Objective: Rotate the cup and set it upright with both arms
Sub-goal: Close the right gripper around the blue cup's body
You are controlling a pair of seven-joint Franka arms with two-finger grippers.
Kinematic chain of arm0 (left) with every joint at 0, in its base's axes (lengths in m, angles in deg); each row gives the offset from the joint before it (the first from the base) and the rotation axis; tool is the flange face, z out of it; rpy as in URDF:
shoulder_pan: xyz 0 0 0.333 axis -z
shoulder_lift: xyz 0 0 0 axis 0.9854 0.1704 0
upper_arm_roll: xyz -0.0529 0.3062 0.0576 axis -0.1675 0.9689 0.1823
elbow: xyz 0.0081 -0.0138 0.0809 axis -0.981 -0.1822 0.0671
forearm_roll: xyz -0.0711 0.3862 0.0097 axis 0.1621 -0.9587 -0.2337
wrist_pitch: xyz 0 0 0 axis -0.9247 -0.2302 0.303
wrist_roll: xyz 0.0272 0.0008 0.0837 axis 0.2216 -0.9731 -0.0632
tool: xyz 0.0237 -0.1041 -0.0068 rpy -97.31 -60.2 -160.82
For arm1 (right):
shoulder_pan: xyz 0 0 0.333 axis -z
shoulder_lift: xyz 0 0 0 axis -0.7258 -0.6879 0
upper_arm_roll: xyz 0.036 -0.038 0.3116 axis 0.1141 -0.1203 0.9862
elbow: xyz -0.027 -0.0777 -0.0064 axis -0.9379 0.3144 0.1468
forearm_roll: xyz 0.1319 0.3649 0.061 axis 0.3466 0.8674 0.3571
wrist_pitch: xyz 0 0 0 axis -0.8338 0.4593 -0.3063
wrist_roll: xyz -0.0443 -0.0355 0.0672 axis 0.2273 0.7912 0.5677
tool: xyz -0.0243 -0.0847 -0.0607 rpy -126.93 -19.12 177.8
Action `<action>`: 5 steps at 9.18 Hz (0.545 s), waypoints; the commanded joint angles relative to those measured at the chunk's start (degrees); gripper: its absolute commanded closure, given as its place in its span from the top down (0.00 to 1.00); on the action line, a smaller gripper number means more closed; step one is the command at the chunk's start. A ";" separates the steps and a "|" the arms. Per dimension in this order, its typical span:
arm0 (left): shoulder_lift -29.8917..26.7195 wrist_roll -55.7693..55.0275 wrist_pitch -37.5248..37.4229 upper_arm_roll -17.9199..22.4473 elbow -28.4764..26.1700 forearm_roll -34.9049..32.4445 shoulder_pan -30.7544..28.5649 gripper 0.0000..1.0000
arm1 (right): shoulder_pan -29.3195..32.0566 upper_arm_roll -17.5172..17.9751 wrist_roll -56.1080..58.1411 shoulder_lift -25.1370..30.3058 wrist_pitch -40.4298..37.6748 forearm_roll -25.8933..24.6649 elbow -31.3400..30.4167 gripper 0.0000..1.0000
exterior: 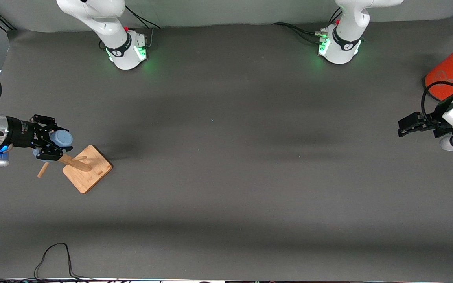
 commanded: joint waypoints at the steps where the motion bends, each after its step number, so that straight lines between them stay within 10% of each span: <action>1: 0.54 0.78 -1.01 0.37 0.87 -0.40 -0.16 1.00 | -0.57 -0.42 0.27 1.04 -0.28 3.39 0.62 0.16; 5: 0.89 -0.54 -1.18 0.19 0.87 -1.02 -0.42 1.00 | -1.53 0.02 -1.39 0.95 -1.08 5.07 2.73 0.10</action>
